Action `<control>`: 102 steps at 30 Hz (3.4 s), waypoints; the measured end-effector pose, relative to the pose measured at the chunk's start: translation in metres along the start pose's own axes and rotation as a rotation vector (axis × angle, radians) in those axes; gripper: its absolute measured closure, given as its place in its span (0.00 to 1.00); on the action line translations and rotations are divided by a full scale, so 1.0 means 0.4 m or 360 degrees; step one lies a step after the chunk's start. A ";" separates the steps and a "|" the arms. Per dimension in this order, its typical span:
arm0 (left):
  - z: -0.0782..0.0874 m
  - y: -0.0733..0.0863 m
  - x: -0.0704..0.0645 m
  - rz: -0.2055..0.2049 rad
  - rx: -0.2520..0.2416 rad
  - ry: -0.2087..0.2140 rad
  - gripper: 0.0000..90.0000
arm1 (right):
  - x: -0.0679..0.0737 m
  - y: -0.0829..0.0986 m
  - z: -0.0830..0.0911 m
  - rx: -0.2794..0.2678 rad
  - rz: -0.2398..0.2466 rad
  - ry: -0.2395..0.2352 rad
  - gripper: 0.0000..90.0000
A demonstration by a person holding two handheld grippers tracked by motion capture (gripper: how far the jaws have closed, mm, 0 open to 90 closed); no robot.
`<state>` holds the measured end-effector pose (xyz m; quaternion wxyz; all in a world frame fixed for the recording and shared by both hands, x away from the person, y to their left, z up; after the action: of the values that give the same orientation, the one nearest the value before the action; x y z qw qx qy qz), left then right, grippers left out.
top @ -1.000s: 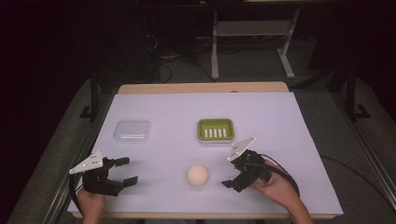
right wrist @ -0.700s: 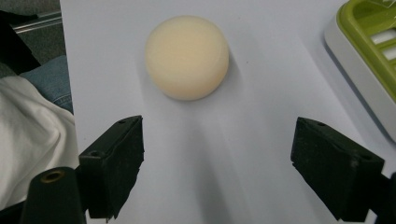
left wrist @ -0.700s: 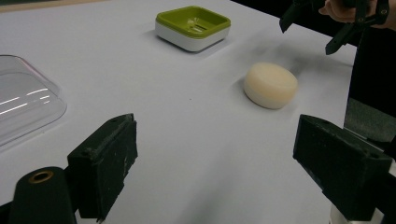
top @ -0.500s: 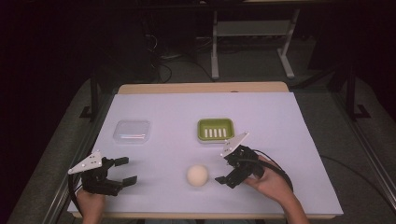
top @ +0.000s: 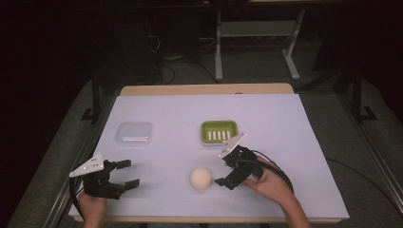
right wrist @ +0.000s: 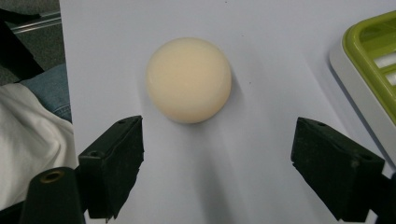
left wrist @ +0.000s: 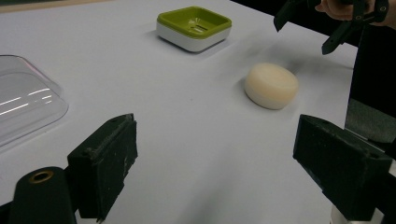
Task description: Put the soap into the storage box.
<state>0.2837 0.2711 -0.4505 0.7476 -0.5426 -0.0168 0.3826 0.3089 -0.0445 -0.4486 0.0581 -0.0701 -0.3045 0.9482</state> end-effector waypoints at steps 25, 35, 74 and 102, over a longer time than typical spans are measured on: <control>0.002 -0.001 0.001 0.0007 -0.0005 0.0003 0.15 | 0.001 -0.051 -0.056 0.0041 0.0055 -0.0097 0.18; 0.002 -0.001 0.000 0.0005 -0.0006 0.0003 0.14 | 0.012 -0.067 -0.095 0.0078 0.0080 -0.0163 0.17; 0.004 -0.002 0.001 0.0004 -0.0010 0.0007 0.15 | 0.026 -0.076 -0.184 0.0245 0.0088 -0.0223 0.17; 0.006 -0.002 0.002 0.0008 -0.0014 0.0005 0.14 | 0.030 -0.072 -0.201 0.0315 0.0143 -0.0182 0.25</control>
<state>0.2838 0.2734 -0.4491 0.7443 -0.5465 -0.0161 0.3836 0.3126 0.0264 -0.4978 0.0046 -0.0235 -0.2089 0.9776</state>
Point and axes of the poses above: each handheld gripper's, and its own axes: z roughly backward along the jaws, y roughly out of its underside, x roughly to its left, the point moved 8 cm from there along -z, roughly forward along the jaws, and after that the axes turned 13 degrees about z, right-handed, at the moved point
